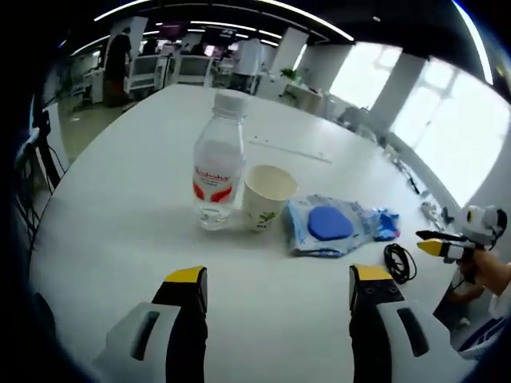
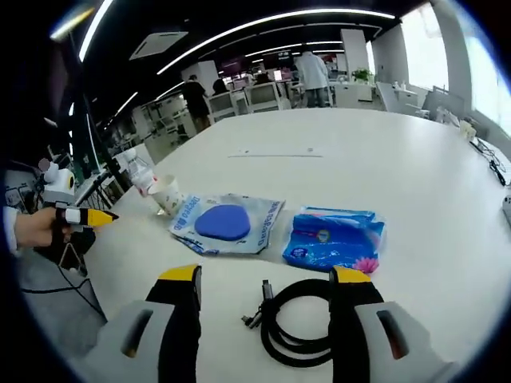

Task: Arrange the tabletop items into an orderly group along one side of the table until the central work area is clear of visible clutter.

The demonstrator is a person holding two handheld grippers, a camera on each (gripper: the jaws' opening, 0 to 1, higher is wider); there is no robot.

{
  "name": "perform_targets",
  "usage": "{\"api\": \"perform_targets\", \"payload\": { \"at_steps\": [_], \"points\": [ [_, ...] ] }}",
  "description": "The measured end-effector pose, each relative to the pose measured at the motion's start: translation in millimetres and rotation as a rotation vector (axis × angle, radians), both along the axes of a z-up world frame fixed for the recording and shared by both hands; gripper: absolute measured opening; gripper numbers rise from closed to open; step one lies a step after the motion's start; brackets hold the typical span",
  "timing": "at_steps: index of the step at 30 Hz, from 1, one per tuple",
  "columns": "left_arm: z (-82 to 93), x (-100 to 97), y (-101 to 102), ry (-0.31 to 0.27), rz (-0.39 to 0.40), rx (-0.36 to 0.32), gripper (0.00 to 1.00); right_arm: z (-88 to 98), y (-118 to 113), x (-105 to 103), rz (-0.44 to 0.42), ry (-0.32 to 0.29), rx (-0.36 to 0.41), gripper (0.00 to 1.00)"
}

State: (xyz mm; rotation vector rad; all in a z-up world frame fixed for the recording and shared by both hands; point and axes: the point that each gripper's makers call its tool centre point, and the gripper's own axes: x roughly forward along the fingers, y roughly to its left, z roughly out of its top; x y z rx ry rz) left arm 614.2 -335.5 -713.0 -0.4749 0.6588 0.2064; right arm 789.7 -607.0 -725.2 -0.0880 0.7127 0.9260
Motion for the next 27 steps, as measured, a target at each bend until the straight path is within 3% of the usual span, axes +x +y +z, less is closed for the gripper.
{"api": "perform_targets", "payload": {
  "at_steps": [13,17,27],
  "points": [
    [5.5,-30.6,5.7,-0.002,-0.006,-0.025,0.70,2.9,-36.6,-16.3,-0.029,0.007,-0.022,0.68],
    [7.0,-37.9,0.4,-0.013,0.005,-0.088,0.71,3.4,-52.4,-19.4,-0.055,0.024,-0.021,0.70],
    [13.6,-52.1,-0.2,-0.021,-0.008,-0.084,0.74,10.4,-79.3,-30.5,-0.083,0.027,-0.029,0.76]
  ]
}}
